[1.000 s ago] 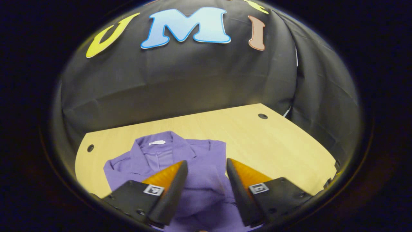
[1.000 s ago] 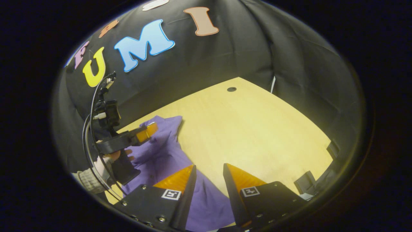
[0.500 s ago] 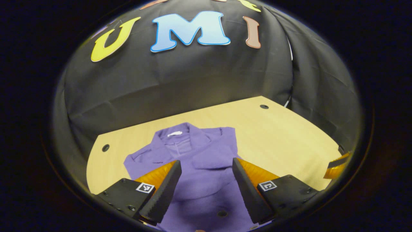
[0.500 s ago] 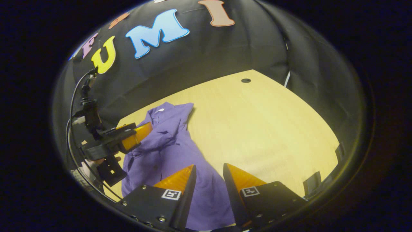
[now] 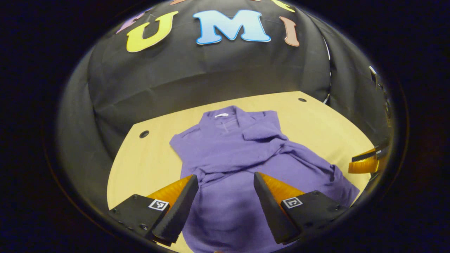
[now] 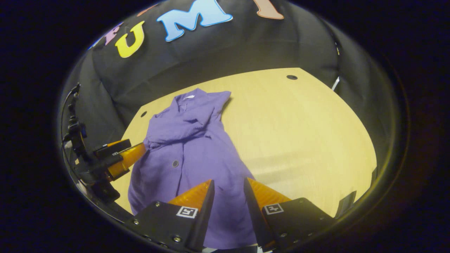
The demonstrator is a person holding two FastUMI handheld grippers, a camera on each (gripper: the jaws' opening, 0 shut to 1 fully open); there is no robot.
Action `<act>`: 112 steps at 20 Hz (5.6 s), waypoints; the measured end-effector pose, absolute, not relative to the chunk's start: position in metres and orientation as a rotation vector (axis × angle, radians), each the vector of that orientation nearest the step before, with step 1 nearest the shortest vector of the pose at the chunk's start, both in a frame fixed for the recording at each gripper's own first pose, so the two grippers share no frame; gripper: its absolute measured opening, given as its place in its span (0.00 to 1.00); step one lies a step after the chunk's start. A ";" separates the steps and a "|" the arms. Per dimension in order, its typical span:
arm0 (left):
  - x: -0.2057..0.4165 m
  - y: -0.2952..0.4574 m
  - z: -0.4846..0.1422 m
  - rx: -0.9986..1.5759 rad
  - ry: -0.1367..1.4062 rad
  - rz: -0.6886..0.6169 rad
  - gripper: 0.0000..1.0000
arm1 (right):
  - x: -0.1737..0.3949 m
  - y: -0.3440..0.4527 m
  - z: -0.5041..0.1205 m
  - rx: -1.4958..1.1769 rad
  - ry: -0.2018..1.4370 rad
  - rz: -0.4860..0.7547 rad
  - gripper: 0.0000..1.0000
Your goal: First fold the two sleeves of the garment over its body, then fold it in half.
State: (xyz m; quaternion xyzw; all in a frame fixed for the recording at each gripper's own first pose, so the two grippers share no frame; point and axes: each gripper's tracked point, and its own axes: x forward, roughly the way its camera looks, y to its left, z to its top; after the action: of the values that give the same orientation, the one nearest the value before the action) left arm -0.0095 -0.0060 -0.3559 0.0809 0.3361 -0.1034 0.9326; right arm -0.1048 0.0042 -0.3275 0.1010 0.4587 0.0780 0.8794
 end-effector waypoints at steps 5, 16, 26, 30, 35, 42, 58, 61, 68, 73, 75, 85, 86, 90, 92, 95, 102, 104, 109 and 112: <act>-0.064 0.021 -0.371 0.156 0.758 -0.158 1.00 | -0.123 0.012 -0.341 0.159 1.032 0.222 0.54; -0.161 0.044 -0.411 0.127 0.939 -0.094 1.00 | -0.164 0.026 -0.376 0.066 1.202 0.295 0.58; -0.186 0.044 -0.441 0.118 1.062 -0.079 1.00 | -0.187 0.018 -0.397 -0.010 1.286 0.223 0.84; -0.186 0.042 -0.440 0.082 1.079 -0.075 0.94 | -0.191 0.022 -0.401 -0.158 1.282 0.252 0.97; -0.183 0.042 -0.440 0.059 1.050 -0.091 0.94 | -0.190 0.024 -0.402 -0.143 1.271 0.237 0.99; -0.173 0.033 -0.442 0.021 1.027 -0.101 0.35 | -0.184 0.038 -0.403 -0.057 1.249 0.233 0.12; -0.130 0.035 -0.410 -0.024 0.971 -0.072 0.07 | -0.158 0.046 -0.374 0.067 1.189 0.196 0.01; -0.105 0.035 -0.394 -0.022 0.929 -0.081 0.07 | -0.131 0.054 -0.358 0.102 1.141 0.198 0.01; -0.043 0.039 -0.359 -0.037 0.841 -0.082 0.07 | -0.042 0.067 -0.324 0.120 1.010 0.214 0.00; 0.017 0.050 -0.341 -0.054 0.788 -0.064 0.07 | 0.021 0.067 -0.305 0.131 0.937 0.212 0.01; 0.041 0.054 -0.337 -0.069 0.768 -0.051 0.07 | 0.048 0.071 -0.300 0.133 0.908 0.205 0.01; 0.184 0.063 -0.327 -0.100 0.693 -0.035 0.07 | 0.187 0.078 -0.291 0.204 0.804 0.167 0.01; 0.199 0.063 -0.326 -0.111 0.686 -0.031 0.07 | 0.198 0.080 -0.291 0.211 0.795 0.163 0.01; 0.254 0.067 -0.337 -0.118 0.668 -0.030 0.07 | 0.240 0.081 -0.299 0.244 0.768 0.142 0.01; 0.273 0.063 -0.346 -0.099 0.665 -0.044 0.07 | 0.254 0.080 -0.309 0.243 0.768 0.128 0.01; 0.296 0.057 -0.360 -0.081 0.661 -0.057 0.07 | 0.269 0.074 -0.331 0.254 0.779 0.104 0.01; 0.322 0.053 -0.395 -0.070 0.649 -0.052 0.06 | 0.283 0.072 -0.373 0.264 0.811 0.081 0.01; 0.323 0.055 -0.404 -0.082 0.652 -0.045 0.07 | 0.284 0.074 -0.380 0.253 0.811 0.089 0.01; 0.324 0.056 -0.417 -0.081 0.670 -0.030 0.06 | 0.281 0.078 -0.391 0.240 0.813 0.110 0.01; 0.317 0.055 -0.423 -0.074 0.699 -0.023 0.06 | 0.280 0.079 -0.397 0.249 0.824 0.119 0.01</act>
State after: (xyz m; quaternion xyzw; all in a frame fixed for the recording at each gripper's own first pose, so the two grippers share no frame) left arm 0.3174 0.0549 -0.4226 -0.0361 0.3423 -0.0113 0.9388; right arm 0.2798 0.0787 -0.3969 0.1207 0.3991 0.0577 0.9071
